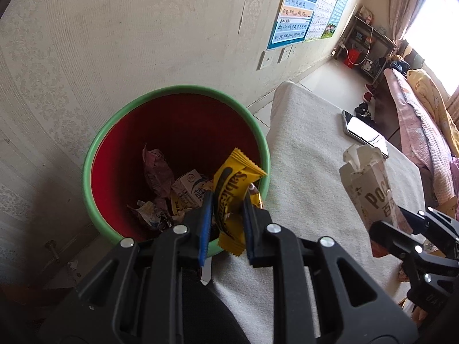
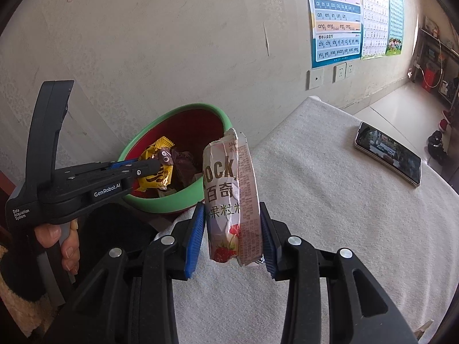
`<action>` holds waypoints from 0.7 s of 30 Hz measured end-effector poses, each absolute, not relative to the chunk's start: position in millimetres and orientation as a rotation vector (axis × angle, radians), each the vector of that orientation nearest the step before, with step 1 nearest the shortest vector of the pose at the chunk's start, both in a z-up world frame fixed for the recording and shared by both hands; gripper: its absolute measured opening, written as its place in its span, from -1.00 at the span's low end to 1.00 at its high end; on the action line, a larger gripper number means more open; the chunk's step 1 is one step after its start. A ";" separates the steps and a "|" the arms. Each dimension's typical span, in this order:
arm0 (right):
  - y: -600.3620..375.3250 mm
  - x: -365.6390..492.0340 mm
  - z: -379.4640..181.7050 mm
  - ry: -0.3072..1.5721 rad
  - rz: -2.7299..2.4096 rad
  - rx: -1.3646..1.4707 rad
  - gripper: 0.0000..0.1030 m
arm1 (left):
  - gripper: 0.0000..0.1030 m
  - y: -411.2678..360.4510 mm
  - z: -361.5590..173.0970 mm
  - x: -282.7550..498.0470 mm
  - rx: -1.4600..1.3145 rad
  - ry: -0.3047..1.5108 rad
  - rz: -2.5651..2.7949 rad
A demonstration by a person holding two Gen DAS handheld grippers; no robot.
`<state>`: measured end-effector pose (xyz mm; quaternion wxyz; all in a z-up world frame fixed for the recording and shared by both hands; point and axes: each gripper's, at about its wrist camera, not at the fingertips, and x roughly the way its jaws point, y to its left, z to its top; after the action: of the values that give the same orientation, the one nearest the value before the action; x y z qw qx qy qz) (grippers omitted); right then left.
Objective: Collect trash
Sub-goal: 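Carry the POCKY box and yellow wrapper over the bin with both grippers, then open the right gripper to drop the POCKY box into the bin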
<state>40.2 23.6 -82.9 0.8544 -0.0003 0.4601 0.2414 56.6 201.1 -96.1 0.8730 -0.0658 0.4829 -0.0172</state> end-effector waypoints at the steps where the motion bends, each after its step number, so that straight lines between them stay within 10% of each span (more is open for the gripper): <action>1: 26.3 42.2 -82.4 0.967 0.512 0.000 -0.31 | -0.64 202.5 -97.6 57.5 -0.137 1.012 -0.033; 21: 59.9 61.0 -69.9 0.942 0.561 -0.039 -0.31 | -0.64 226.6 -98.5 63.1 -0.154 1.010 0.023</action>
<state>61.0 59.9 -69.9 0.8534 -0.0187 0.4476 0.2666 63.1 226.6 -98.5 0.8723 -0.0738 0.4832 0.0110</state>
